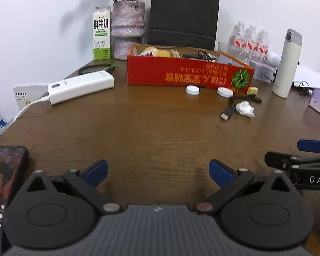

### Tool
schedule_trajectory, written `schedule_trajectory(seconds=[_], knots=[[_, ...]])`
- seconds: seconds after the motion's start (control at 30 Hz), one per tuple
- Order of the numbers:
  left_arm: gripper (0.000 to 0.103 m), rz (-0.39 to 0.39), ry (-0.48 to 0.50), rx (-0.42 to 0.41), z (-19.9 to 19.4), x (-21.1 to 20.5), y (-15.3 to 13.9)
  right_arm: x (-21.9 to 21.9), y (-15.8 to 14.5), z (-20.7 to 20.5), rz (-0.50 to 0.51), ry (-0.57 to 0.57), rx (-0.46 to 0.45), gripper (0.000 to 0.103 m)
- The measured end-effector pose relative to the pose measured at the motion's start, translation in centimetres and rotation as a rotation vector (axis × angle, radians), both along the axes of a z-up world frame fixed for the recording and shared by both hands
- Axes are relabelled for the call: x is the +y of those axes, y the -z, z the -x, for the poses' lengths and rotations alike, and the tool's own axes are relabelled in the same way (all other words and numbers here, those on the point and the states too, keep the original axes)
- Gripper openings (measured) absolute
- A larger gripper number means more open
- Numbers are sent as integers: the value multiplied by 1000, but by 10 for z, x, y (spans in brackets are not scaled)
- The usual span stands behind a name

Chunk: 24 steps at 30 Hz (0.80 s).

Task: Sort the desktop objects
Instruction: 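Move both open tools back over the table, then grasp the white tissue with the right tool while the left tool grasps the black cable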

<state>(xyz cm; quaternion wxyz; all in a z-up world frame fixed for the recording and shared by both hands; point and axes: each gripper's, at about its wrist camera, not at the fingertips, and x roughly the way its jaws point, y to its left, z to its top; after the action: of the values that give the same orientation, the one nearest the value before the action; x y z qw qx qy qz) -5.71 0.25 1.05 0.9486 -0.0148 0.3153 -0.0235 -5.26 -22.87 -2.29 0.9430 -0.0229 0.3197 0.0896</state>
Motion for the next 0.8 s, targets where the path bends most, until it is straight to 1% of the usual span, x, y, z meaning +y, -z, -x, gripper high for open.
schedule_trajectory(seconds=[0.1, 0.27, 0.33, 0.5, 0.73, 0.8], knots=[[103, -9, -5, -4, 3, -1, 1, 7, 4, 6, 30, -2, 4, 89], [103, -43, 0, 48, -4, -7, 6, 20, 6, 13, 110, 3, -35, 89], [103, -54, 0, 52, -5, -8, 7, 24, 7, 14, 140, 4, -51, 89], [103, -50, 11, 54, -6, -8, 8, 32, 9, 12, 194, -5, -57, 91], [103, -51, 31, 54, -7, -10, 7, 31, 9, 9, 180, -6, -51, 91], [103, -34, 74, 52, -8, -10, 6, 29, 9, 7, 167, -23, -53, 89]])
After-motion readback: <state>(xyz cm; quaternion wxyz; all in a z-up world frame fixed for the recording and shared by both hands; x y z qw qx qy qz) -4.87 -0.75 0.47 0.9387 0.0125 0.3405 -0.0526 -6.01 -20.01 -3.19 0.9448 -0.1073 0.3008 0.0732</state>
